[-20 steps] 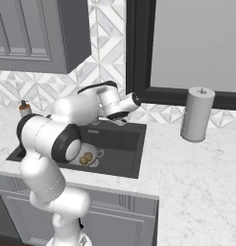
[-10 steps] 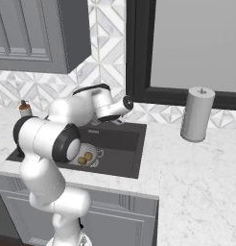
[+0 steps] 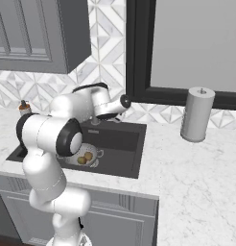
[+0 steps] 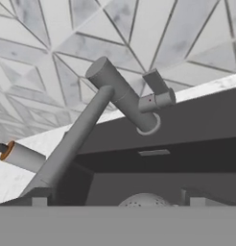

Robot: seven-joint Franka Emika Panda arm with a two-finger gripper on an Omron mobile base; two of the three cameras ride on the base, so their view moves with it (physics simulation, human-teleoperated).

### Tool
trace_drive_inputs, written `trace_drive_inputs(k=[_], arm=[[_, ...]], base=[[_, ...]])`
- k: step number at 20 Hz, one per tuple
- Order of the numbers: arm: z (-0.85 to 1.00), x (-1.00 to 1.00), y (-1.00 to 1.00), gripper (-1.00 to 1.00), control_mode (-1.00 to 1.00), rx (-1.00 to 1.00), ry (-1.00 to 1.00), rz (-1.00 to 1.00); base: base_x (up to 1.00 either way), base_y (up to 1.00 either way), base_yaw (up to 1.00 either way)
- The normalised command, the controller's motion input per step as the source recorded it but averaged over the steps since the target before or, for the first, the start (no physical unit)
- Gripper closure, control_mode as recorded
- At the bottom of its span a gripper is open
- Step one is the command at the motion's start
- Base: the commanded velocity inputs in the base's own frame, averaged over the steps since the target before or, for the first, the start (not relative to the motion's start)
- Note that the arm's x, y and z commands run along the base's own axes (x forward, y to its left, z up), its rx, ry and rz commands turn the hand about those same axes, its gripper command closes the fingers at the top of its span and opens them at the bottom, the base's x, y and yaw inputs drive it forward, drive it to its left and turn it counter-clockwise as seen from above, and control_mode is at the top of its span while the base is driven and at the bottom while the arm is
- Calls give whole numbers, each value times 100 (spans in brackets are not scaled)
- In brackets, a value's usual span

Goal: Put the colander in the sink, put the kiwi, kiwi in the colander, and turn on the sink faucet and pour water over the colander.

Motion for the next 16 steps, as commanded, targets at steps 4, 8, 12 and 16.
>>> trace_drive_inputs(k=[4, 8, 12, 16], arm=[[0, 3, 11, -100, -100, 0, 0, 0], [0, 10, 14, -100, -100, 1, 0, 0], [-2, 28, 12, -100, -100, 0, 0, 0], [-4, 30, 9, -100, -100, 0, 1, 0]], base=[[0, 0, 0], [0, 0, 0], [0, 0, 0], [0, 0, 0]])
